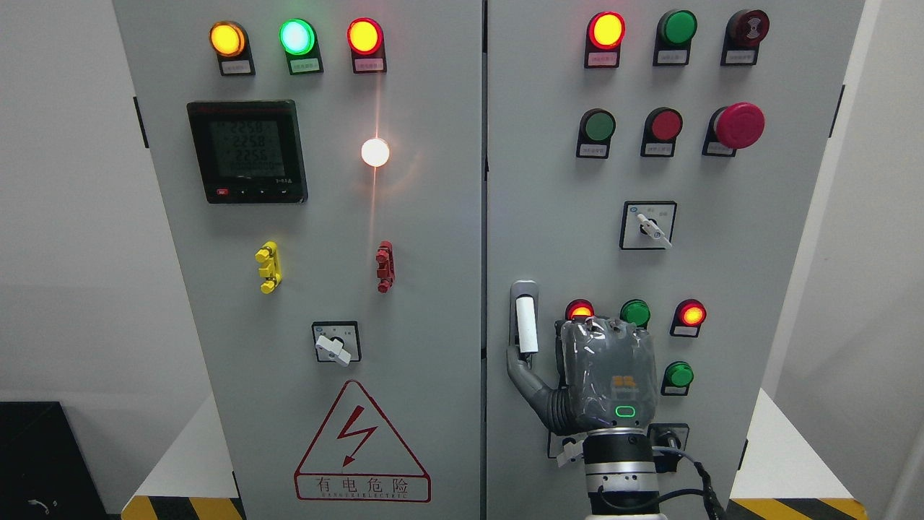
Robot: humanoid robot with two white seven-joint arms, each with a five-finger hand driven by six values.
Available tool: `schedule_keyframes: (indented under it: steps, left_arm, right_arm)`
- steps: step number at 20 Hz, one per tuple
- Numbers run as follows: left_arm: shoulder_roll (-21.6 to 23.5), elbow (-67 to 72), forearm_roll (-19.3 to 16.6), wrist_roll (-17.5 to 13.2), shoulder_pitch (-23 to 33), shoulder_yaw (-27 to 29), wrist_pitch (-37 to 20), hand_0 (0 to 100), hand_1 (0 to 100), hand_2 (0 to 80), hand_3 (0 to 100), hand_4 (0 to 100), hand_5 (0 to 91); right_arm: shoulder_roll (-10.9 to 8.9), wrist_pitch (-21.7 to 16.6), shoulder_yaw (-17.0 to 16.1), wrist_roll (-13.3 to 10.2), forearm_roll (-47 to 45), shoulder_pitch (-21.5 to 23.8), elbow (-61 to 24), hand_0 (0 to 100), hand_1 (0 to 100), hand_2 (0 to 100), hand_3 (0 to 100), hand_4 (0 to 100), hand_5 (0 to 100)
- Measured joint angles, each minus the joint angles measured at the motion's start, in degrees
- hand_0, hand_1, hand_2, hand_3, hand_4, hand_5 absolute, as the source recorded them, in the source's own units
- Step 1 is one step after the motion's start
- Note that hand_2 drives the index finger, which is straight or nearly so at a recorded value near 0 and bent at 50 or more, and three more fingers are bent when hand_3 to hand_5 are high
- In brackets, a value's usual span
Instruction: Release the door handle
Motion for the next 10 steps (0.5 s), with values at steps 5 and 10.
schedule_keyframes:
  steps: [5,10]
  left_arm:
    - [0.0,0.0,0.0,0.0,0.0,0.0,0.0,12,56,0.0,0,0,0.0]
    - [0.0,0.0,0.0,0.0,0.0,0.0,0.0,12,56,0.0,0,0,0.0]
  right_arm:
    - [0.14,-0.01,-0.01,0.08,-0.05,-0.11,0.02,25,33,100,100,97,100]
    - [0.21,-0.01,-0.02,0.06,-0.07,-0.15,0.02,25,32,100,100,97,100]
